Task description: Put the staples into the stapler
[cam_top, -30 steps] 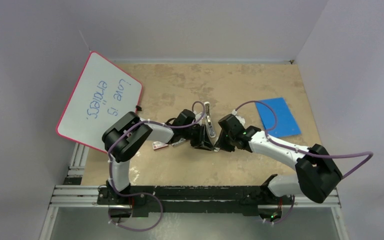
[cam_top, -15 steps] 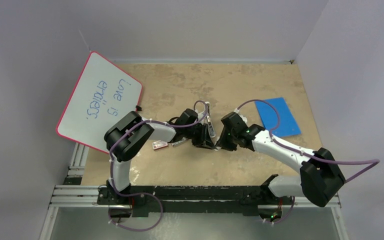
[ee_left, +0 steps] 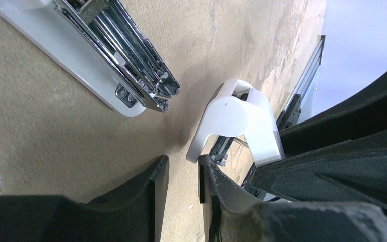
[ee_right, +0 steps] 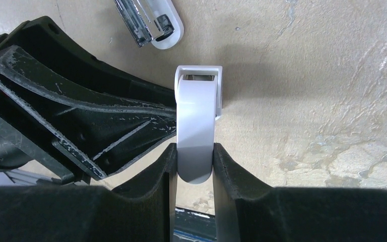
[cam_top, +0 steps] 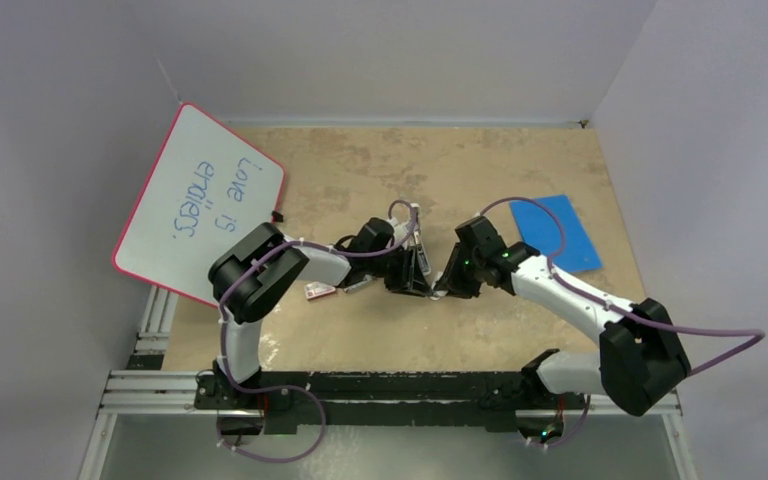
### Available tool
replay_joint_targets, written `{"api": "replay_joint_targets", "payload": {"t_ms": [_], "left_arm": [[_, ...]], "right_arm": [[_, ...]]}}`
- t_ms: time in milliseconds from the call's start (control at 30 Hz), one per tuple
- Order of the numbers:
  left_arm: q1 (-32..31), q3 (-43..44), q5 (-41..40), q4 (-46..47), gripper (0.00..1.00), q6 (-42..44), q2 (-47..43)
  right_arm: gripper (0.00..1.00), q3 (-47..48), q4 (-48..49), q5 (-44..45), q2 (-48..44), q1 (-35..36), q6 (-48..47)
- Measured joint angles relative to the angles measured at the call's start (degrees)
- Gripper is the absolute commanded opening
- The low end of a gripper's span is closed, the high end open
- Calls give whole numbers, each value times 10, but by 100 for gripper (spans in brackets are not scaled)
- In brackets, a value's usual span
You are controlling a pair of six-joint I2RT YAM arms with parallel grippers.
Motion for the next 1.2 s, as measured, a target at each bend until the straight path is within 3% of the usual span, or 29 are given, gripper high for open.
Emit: {"api": "replay_joint_targets", "payload": {"t_ms": [233,400,800,933,1067,1200], "left_arm": [[1,-27,31,58,21,10,0],[1,-42,50,84,0,13,0],[-3,-65,64,108,0,34,2],[-3,-66,63,108,13,35,2],[2,-78,61,112,37,22,-15],[15,-117,57,131,47,-8,-64]], "right_arm": [[16,0,-3,-35,0,-9,-21],[16,0,-8,-55,0,-10,-32],[20,21,19,-55,-1,-47,-42],[20,26,30,-56,-1,-54,-50],[20,26,30,-59,-2,-54,-56],[20,21,34,-75,-14,-54,-63]]}}
